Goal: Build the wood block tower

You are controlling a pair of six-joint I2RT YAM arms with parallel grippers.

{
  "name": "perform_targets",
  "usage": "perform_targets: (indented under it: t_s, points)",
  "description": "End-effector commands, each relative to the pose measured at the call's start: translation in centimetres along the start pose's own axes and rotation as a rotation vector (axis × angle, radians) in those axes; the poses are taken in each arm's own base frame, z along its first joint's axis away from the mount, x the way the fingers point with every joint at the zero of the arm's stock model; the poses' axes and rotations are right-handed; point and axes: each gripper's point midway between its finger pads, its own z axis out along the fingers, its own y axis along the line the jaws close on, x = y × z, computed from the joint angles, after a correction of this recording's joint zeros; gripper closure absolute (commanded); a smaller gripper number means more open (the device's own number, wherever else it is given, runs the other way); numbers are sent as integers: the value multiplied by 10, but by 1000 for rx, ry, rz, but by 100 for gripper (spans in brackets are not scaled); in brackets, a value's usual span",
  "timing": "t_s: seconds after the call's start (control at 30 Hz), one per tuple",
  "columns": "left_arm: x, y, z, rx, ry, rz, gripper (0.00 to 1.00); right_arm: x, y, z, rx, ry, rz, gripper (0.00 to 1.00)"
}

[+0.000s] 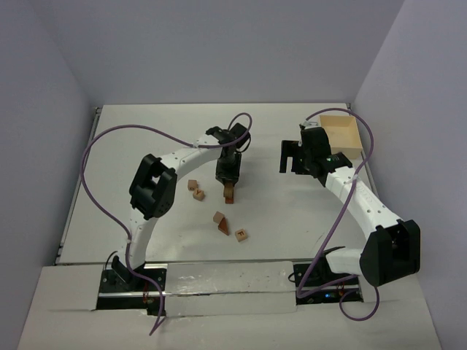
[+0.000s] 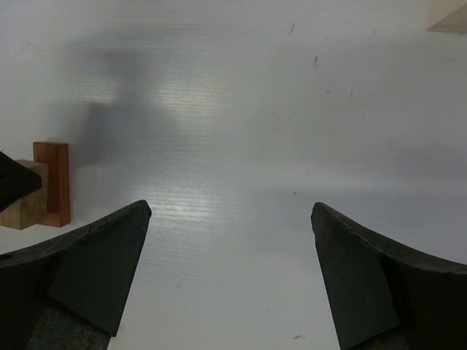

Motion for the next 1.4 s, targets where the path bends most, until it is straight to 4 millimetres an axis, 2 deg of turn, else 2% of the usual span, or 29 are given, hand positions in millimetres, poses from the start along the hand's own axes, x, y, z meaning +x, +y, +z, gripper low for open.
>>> perform_targets:
  t_s: [0.0,0.2,0.53,0.93,1.0,1.13,1.27,1.37]
  points:
    - [-10,-2,-4,31,-3,-25,100,-14,3,-4,-15,-29,14,0]
    - [-10,-5,-1,39,5,-14,100,-14,4,-3,-18,-27,12,0]
    - [-6,-14,-10,74,2,2,100,-11,5,-1,-26,-17,9,0]
    - [-2,-10,5,56,29,3,97,-10,6,-1,-31,-14,8,0]
    - [-3,-11,4,62,27,3,89,-9,6,-1,-34,-10,7,0]
    - [-1,-12,3,71,29,9,62,-10,7,-1,-37,-9,7,0]
    - [-1,-13,2,79,30,13,46,-9,8,-1,-41,-4,7,0]
    - [-1,-13,0,85,28,16,29,-10,9,-1,-44,-4,6,0]
